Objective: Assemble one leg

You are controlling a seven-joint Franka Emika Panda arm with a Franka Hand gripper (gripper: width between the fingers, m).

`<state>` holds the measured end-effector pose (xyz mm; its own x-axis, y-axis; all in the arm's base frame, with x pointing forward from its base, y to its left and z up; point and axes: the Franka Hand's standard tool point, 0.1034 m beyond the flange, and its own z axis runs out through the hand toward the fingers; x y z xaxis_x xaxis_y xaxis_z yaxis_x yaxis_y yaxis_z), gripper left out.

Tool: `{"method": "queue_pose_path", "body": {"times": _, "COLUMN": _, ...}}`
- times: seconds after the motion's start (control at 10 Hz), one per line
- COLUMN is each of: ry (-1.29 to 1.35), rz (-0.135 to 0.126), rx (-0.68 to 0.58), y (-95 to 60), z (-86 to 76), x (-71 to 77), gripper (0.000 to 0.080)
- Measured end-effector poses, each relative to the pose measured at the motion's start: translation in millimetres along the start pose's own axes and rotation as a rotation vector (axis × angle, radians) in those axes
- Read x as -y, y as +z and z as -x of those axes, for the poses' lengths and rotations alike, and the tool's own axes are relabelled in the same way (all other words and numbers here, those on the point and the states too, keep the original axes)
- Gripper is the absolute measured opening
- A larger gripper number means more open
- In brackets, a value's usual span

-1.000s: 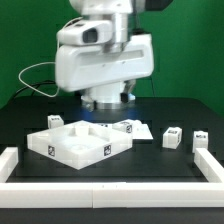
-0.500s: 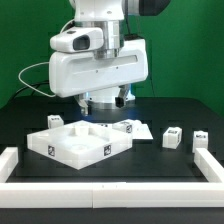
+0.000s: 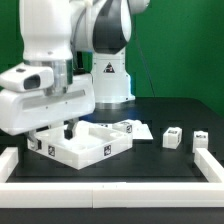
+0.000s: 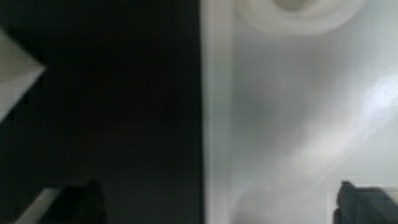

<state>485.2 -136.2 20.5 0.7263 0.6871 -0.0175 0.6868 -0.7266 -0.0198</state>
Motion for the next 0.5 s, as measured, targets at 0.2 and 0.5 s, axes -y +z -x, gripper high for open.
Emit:
{"method": "queue_pose_path", "body": {"times": 0.2, "ry": -0.025, "rz": -0.006, "rx": 0.002, "y": 7.2, "z": 1.3, "x": -3.5, "gripper": 0.0649}}
{"method": "queue_pose_path", "body": {"times": 0.5, "ry": -0.036, "rz": -0.007, "rx": 0.001, "y": 8.1, "z": 2.5, "x": -5.3, "gripper": 0.0526}}
